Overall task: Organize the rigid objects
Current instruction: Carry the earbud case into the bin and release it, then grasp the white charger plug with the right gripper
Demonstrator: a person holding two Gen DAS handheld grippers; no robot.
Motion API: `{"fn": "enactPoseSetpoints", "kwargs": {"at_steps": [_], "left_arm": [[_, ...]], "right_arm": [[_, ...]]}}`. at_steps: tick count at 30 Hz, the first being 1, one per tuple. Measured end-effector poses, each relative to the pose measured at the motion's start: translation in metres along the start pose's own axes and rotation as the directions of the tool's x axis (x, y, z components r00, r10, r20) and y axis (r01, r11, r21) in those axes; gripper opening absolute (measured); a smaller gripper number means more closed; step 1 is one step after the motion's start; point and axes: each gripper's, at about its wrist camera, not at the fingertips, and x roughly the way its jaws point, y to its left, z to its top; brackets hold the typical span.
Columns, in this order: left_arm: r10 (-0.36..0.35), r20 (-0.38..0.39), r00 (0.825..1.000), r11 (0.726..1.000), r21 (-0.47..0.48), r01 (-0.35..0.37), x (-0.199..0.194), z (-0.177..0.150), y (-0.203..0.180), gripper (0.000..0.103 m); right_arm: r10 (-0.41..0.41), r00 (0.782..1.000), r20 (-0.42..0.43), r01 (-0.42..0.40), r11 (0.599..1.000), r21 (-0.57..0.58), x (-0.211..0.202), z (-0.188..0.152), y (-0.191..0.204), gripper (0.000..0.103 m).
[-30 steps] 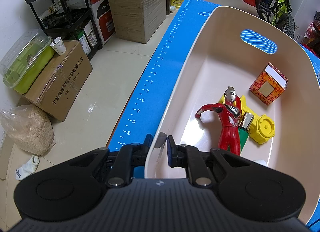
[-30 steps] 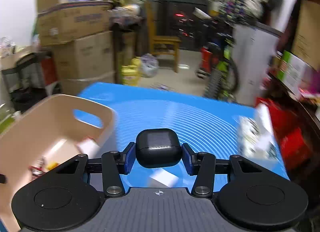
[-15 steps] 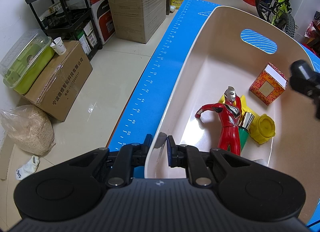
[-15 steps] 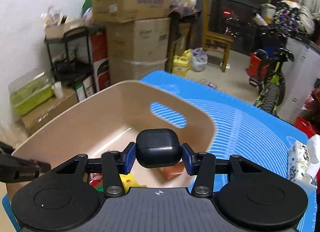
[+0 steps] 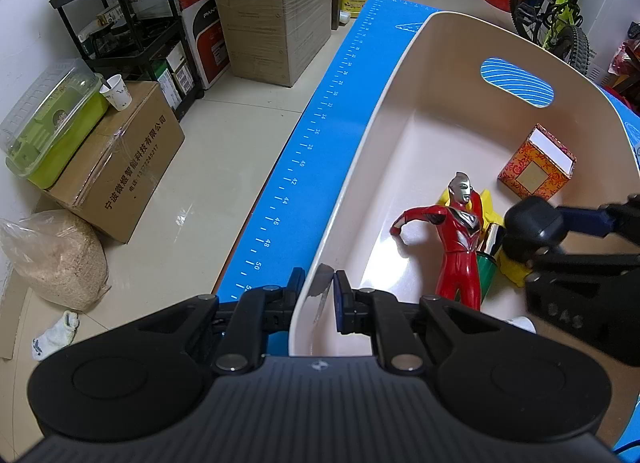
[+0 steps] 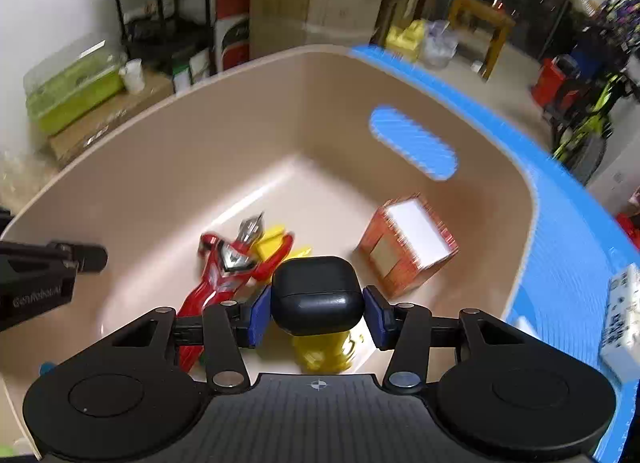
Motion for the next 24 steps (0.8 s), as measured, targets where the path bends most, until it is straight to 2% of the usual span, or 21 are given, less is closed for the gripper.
{"fn": "enactPoseSetpoints", "kwargs": {"at_steps": [3,5,6,13,15,24], "left_arm": [[0.0,0.0,1.0,1.0,0.0,0.0,0.0,0.0,0.0,0.017],[-0.001,0.001,1.0,1.0,0.0,0.001,0.0,0.0,-0.001,0.017],[0.001,0.001,1.0,1.0,0.002,-0.001,0.0,0.0,-0.001,0.017],[0.0,0.0,1.0,1.0,-0.001,0.0,0.0,0.0,-0.001,0.017],[0.0,0.0,1.0,1.0,0.0,0.0,0.0,0.0,-0.001,0.017],[0.0,0.0,1.0,1.0,0.0,0.0,0.0,0.0,-0.001,0.017]], "right_arm": [[-0.002,1.0,-0.019,0.002,1.0,-0.002,0.002,-0.001,0.002,0.054],[0.0,1.0,-0.03,0.0,1.0,0.014,0.002,0.0,-0.001,0.061],[0.007,1.0,-0.029,-0.006,1.0,0.02,0.001,0.0,-0.002,0.061],[0.04,0.998,0.042,-0.043,0.997,0.059,-0.021,-0.001,-0.013,0.066],[0.022,0.996,0.082,-0.028,0.996,0.084,-0.034,-0.001,-0.02,0.07],[-0.105,0.97,0.22,0.05,0.969,0.243,-0.084,-0.001,-0.078,0.071]]}}
